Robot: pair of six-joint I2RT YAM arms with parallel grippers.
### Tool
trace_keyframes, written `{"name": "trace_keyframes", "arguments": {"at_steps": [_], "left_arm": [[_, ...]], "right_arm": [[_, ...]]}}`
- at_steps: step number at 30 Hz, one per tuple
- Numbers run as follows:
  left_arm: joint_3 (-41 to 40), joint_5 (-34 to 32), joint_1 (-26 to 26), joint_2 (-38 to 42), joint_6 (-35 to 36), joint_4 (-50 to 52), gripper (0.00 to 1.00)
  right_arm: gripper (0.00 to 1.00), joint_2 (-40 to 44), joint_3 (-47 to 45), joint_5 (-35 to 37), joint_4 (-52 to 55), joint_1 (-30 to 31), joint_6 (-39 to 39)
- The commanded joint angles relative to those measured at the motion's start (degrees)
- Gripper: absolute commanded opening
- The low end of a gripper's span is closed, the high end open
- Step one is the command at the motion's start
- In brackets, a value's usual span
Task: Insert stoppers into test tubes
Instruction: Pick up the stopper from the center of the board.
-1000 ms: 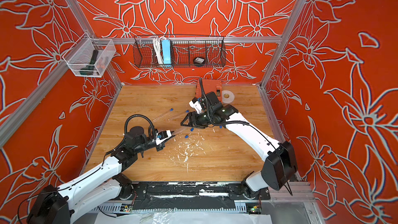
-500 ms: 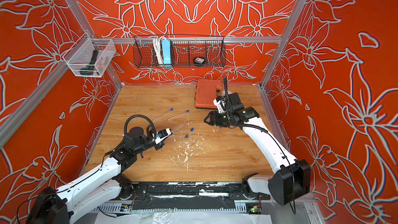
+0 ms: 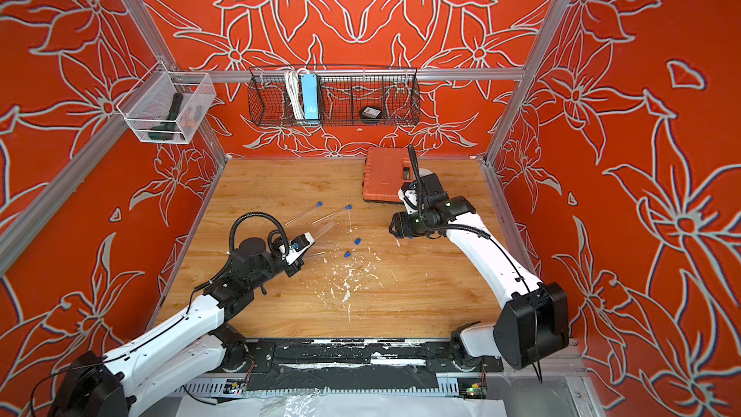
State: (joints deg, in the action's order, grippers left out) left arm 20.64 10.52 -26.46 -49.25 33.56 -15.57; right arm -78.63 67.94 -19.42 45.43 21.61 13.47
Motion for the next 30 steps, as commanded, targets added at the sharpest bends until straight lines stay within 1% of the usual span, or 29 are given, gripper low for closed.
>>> {"name": "trace_keyframes", "arguments": {"at_steps": [1, 4, 7, 10, 14, 16, 19, 21, 24, 26, 30], "left_arm": [[-0.72, -1.60, 0.44, 1.24, -1.23, -1.05, 0.00], [-0.87, -1.98, 0.56, 2.00, -1.30, -0.41, 0.00], [-0.86, -2.09, 0.54, 2.72, -1.13, 0.74, 0.00], [-0.80, -2.51, 0.53, 3.84, -1.30, 1.46, 0.00], [-0.80, -2.46, 0.59, 4.85, -1.28, 2.51, 0.00], [-0.79, -2.44, 0.53, 5.00, -1.26, 3.28, 0.00], [-0.84, -2.35, 0.58, 5.64, -1.52, 3.84, 0.00], [-0.84, -2.27, 0.56, 6.09, -1.78, 3.93, 0.00], [-0.93, -2.09, 0.55, 6.45, -1.95, 3.64, 0.00], [-1.10, -1.91, 0.53, 6.21, -1.86, 3.37, 0.00], [-0.87, -1.68, 0.53, 5.06, -1.29, 3.01, 0.00]], "right_arm": [[0.61, -0.47, 1.56, 5.02, 1.46, -0.34, -8.24], [0.61, -0.25, 1.62, 6.65, 0.31, -0.34, -12.78], [0.61, -0.12, 1.80, 6.58, -0.71, -0.34, -18.35], [0.61, 0.13, 1.03, 3.95, -1.80, -0.34, -26.33], [0.60, 0.19, -1.38, -3.37, -3.38, -0.08, -38.49], [0.59, -0.24, -2.68, -6.06, -5.19, 0.43, -43.38], [0.58, -2.60, -2.45, -6.31, -5.94, 1.30, -49.27], [0.57, -4.61, -1.01, -5.65, -5.13, 1.58, -51.26], [0.55, -7.06, 1.16, -5.18, -4.41, 1.97, -51.71], [0.55, -7.57, 1.47, -6.08, -4.72, 2.27, -51.96], [0.55, -8.86, 1.53, -6.25, -4.75, 2.91, -55.04]]}}
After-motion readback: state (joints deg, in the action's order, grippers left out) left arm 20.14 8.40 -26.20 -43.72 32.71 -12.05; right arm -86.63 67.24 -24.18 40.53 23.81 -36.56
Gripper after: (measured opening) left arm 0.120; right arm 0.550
